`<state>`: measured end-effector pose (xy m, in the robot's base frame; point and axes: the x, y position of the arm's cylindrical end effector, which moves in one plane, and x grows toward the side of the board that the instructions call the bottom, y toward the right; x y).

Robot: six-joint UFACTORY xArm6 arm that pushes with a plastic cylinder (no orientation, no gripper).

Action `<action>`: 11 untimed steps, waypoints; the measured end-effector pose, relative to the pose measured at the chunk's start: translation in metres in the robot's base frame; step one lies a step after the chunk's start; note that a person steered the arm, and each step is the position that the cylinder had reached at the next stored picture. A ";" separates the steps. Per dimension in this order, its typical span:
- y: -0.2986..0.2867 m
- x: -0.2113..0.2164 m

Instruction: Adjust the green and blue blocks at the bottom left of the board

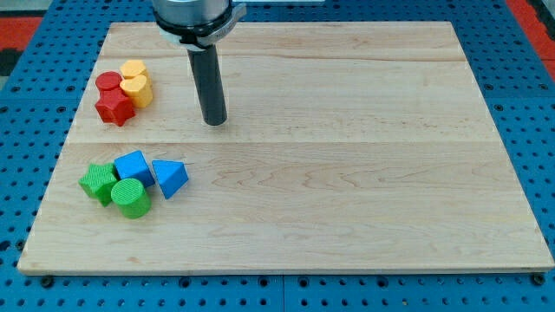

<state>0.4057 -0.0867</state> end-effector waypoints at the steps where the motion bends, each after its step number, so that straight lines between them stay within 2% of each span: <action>1: -0.008 0.053; 2: -0.063 0.077; 3: -0.115 0.064; 5: -0.122 0.048; 6: -0.152 0.063; 7: -0.135 0.077; 8: -0.182 0.073; 9: -0.159 0.084; 10: -0.154 0.059; 11: -0.201 0.081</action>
<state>0.4868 -0.2876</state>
